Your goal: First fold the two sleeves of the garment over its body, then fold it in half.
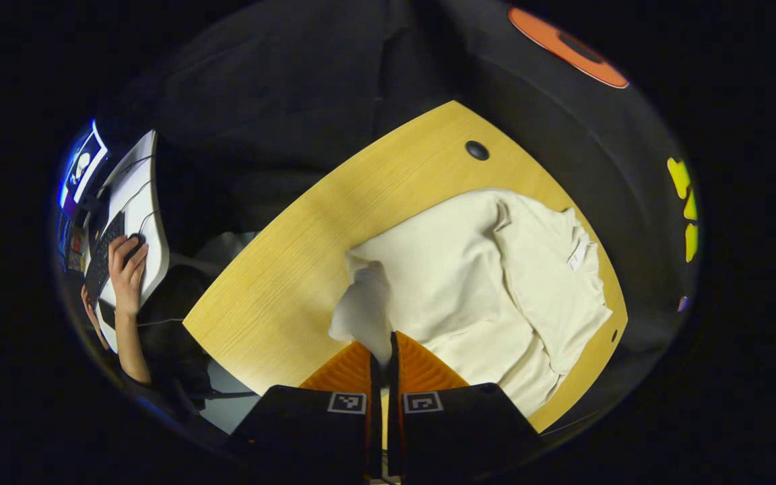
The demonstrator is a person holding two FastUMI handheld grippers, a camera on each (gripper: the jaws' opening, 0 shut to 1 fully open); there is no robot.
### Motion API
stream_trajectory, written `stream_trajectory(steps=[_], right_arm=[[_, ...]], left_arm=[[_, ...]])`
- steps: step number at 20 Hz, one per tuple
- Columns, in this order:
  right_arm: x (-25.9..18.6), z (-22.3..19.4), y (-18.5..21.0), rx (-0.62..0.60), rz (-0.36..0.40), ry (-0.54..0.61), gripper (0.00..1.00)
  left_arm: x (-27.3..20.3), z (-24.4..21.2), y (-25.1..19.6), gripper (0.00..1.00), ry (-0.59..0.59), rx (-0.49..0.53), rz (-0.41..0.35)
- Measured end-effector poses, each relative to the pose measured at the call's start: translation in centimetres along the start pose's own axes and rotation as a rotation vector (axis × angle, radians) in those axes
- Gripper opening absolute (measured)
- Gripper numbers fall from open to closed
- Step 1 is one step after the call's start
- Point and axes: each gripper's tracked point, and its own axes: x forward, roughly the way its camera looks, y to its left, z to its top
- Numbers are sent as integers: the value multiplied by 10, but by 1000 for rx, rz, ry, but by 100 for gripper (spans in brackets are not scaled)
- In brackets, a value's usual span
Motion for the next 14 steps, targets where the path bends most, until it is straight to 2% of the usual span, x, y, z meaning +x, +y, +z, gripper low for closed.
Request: stream_trajectory(steps=[4,8,11,14], right_arm=[[0,1,-5,19,-26,3,94],[-3,-9,-14,44,-62,38,95],[-5,-14,-25,48,-99,49,95],[-4,-23,-37,46,-127,73,94]], left_arm=[[-8,25,-75,6,-25,118,-59],[-10,33,-158,6,-24,228,-151],[-3,26,-228,6,-11,303,-234],[12,11,-286,5,17,410,-248]])
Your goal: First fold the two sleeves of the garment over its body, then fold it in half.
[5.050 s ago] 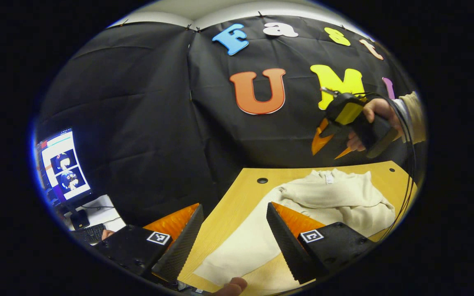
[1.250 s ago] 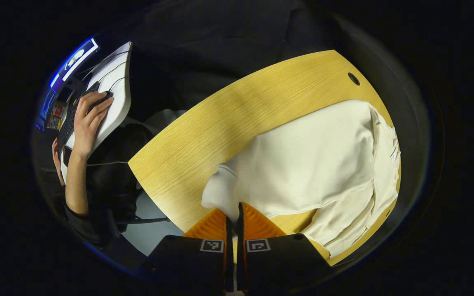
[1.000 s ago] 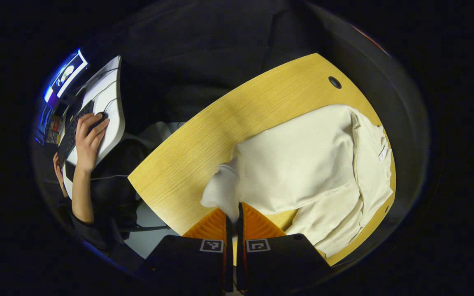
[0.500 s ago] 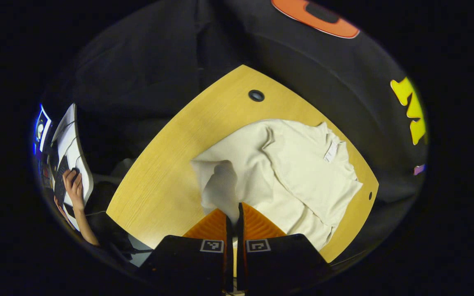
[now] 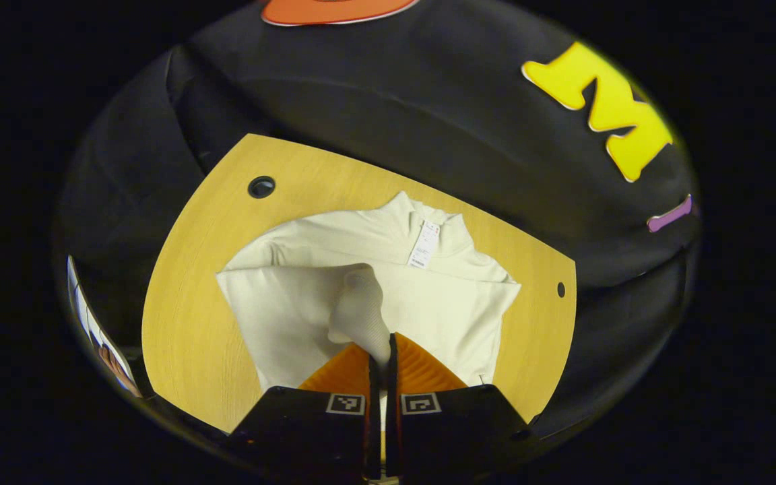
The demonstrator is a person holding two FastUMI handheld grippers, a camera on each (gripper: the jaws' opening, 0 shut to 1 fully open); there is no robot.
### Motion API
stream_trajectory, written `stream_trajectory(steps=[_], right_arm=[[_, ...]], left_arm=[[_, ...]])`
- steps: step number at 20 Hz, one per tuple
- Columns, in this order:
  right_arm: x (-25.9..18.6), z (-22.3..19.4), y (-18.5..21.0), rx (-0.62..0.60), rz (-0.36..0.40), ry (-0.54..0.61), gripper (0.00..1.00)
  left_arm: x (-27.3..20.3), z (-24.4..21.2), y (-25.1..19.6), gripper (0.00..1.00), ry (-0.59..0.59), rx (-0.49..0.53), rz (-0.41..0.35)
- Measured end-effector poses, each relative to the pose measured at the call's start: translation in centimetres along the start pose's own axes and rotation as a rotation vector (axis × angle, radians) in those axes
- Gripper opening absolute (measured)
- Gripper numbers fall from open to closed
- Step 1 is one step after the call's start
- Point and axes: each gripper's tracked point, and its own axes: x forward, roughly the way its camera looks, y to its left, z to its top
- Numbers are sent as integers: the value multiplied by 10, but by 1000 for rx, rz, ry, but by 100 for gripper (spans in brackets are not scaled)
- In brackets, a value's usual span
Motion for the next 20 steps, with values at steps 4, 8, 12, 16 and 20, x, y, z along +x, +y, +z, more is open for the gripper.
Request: stream_trajectory(steps=[4,8,12,16,20], right_arm=[[0,-6,-15,5,-52,21,95],[-3,-13,-27,-19,-97,33,95],[-6,-14,-40,-15,-159,41,94],[-8,-18,-46,-29,-194,53,95],[-6,-21,-45,-41,-206,60,95]], left_arm=[[39,0,-70,6,69,70,-69],[74,-1,-141,6,133,106,-179],[111,7,-182,8,198,111,-196],[108,-42,-181,11,207,108,-210],[128,9,-209,12,213,112,-222]])
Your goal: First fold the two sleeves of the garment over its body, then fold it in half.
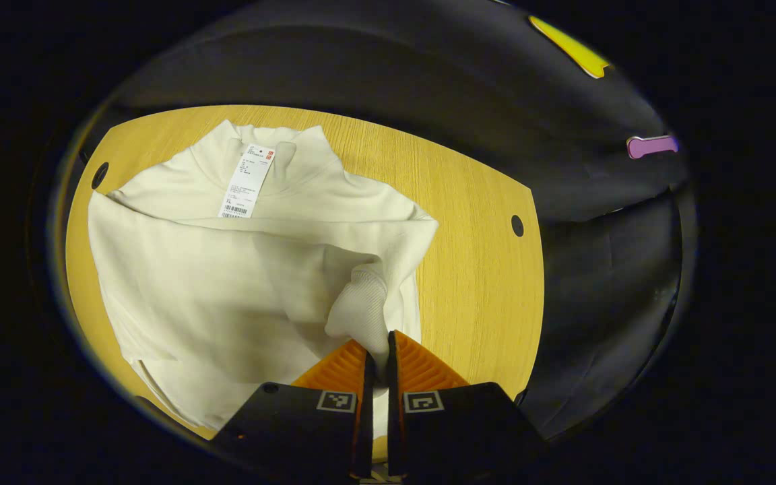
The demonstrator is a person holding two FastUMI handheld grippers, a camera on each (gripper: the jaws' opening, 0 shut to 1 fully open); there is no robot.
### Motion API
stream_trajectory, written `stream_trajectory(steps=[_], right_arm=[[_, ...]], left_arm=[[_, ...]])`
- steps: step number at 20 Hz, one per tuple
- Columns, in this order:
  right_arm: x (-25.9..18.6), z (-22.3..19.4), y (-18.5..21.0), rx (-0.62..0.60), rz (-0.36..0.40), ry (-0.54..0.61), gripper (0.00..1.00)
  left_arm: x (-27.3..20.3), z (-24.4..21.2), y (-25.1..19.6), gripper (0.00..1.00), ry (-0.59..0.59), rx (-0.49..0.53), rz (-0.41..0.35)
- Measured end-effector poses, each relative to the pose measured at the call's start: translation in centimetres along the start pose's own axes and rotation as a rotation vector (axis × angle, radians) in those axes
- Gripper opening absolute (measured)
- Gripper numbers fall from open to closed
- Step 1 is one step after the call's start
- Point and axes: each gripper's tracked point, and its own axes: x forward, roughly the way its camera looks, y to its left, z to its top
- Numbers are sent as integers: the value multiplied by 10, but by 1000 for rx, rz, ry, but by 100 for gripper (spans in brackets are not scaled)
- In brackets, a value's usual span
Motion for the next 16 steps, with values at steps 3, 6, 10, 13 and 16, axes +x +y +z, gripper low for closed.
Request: stream_trajectory(steps=[3,6,10,13,16], right_arm=[[-1,6,4,4,-3,-16,94],[2,6,10,-4,13,-18,95],[2,4,19,-6,35,-15,94],[2,0,26,-5,57,-9,94],[6,-11,37,-13,85,15,94]], left_arm=[[-1,-8,-9,44,15,-19,-33],[-9,-10,5,83,-3,-48,19],[-32,-12,16,99,-68,-71,10],[-56,-19,30,99,-132,-54,22],[-83,-29,60,99,-207,-6,73]])
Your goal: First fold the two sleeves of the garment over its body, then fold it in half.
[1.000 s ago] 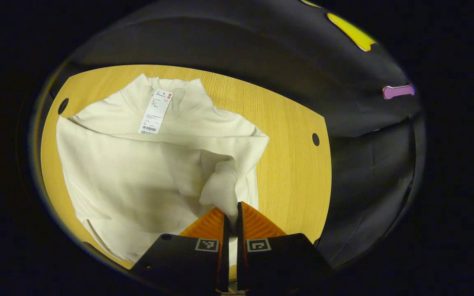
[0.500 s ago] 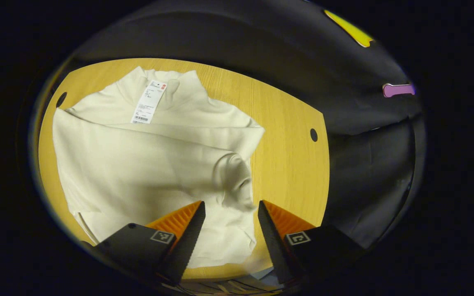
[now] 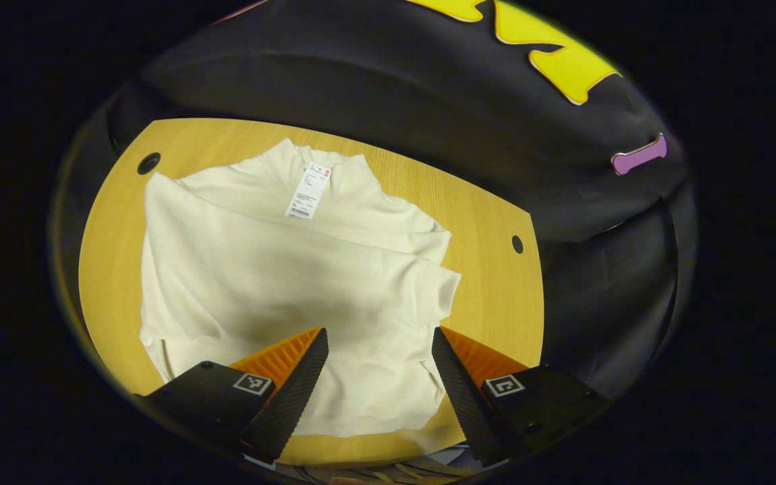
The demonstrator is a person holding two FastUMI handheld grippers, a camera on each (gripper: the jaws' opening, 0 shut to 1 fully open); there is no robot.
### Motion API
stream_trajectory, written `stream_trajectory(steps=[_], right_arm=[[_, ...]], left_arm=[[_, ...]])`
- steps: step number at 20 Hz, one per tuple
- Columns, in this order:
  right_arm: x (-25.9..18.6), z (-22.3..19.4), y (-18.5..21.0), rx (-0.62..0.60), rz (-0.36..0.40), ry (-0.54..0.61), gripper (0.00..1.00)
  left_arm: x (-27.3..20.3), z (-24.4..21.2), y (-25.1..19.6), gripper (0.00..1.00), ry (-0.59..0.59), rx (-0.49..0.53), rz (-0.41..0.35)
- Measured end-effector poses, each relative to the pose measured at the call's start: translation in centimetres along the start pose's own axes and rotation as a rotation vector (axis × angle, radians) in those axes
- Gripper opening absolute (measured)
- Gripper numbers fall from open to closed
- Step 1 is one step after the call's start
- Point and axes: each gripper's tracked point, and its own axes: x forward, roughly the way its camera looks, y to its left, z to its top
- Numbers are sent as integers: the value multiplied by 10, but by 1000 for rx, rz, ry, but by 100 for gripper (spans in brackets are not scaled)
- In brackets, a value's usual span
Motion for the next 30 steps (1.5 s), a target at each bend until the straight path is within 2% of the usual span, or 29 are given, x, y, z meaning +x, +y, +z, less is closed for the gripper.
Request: stream_trajectory(steps=[6,11,13,17,21,23,25,30], right_arm=[[11,-22,29,3,70,53,94],[23,-54,55,2,125,147,95],[31,-70,63,-24,145,181,94],[57,-111,67,-56,134,270,95],[75,-176,71,-95,112,451,94],[75,-212,72,-121,108,563,94],[73,-234,73,-92,106,658,95],[66,-277,68,-4,37,848,94]], left_arm=[[-39,-31,81,99,-135,20,126],[-56,-59,145,99,-183,81,280],[-56,-72,161,99,-172,76,313],[-48,-93,178,99,-133,-2,328],[-35,-102,197,99,-47,-10,399],[-29,-98,198,99,-12,-25,406],[-23,-92,195,99,28,-54,414],[-5,-67,186,99,120,-83,442]])
